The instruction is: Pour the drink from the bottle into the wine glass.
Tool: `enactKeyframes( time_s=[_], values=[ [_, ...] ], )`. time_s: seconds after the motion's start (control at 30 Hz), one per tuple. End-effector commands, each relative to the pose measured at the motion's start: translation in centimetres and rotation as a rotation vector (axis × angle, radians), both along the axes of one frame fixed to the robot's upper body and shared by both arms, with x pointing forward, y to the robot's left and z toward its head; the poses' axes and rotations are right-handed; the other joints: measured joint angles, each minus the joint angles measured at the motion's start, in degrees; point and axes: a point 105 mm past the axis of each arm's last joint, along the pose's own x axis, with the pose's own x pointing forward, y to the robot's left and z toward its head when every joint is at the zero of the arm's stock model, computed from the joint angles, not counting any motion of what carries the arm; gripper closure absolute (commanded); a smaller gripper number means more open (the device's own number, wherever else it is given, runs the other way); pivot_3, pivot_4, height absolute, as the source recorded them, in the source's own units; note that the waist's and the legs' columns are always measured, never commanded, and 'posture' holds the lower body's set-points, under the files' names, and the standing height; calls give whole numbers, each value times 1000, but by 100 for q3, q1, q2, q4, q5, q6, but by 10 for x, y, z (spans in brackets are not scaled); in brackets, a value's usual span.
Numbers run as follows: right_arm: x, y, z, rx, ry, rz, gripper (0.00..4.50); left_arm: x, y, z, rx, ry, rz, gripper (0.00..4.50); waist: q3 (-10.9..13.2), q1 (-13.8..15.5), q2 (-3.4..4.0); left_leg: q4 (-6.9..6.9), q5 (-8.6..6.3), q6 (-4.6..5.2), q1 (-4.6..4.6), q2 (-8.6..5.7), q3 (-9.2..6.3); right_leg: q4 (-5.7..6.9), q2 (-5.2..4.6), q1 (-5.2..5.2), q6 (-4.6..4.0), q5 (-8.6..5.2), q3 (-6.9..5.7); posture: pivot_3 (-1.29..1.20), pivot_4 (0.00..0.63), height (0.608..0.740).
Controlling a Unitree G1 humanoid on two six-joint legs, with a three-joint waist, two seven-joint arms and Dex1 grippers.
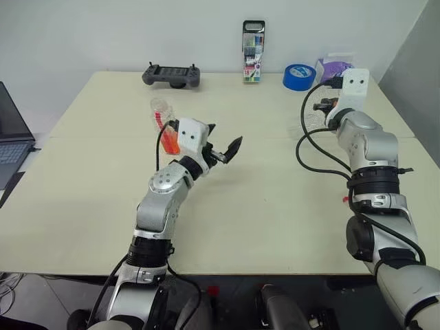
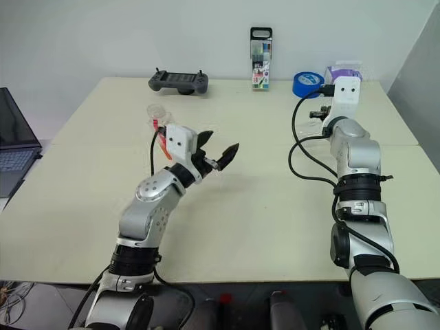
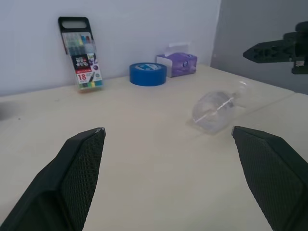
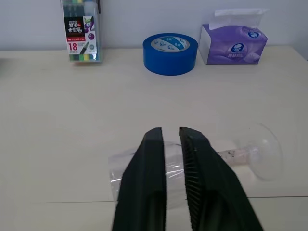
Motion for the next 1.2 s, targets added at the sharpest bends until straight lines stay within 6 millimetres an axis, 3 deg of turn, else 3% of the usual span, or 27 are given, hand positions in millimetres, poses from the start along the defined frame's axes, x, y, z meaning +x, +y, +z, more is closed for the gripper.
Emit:
enactKeyframes(
  time_s=[0.03, 0.27, 0.47, 0.9, 1.03, 1.2],
  values=[
    [-4, 2, 16, -10, -74, 12, 2523, -3, 10, 8, -10, -37, 16, 0, 0, 1, 0, 0, 0, 0, 0, 0, -2, 0, 0, 0, 0, 0, -1, 0, 150, 740],
    [-6, -9, 11, -41, -67, -18, 41, -11, 12, 3, 0, -19, 2, 0, 0, 8, 0, 4, 1, 0, -1, -6, 0, 2, 0, 1, 0, 0, 0, 0, 150, 740],
    [-13, -19, 9, -170, -81, -49, 13, -15, 14, 0, 4, -3, 2, 0, 0, 6, 0, 3, 1, 0, -1, -6, 1, 0, -1, 1, 0, 0, 2, 0, 150, 740],
    [-23, 8, 16, -395, -124, 64, 13, -15, 11, -2, 7, 5, -15, 0, 0, 8, 0, 4, 1, 0, 1, -5, 2, 1, 1, 1, 0, 0, 3, 0, 150, 740],
    [-33, -2, -1, -483, -39, 81, 13, -16, 13, -2, 18, 6, -12, 0, 0, 18, 0, 5, 1, 0, 0, -5, -3, 0, 0, 2, 0, 0, 0, 0, 150, 740],
    [-67, -23, -11, -789, 86, 173, 13, -16, 18, -3, 28, 8, -2, 0, 0, 54, 0, 7, 0, 0, -6, -11, -13, -8, -5, 4, 2, -1, -6, 0, 150, 740]
  ],
)
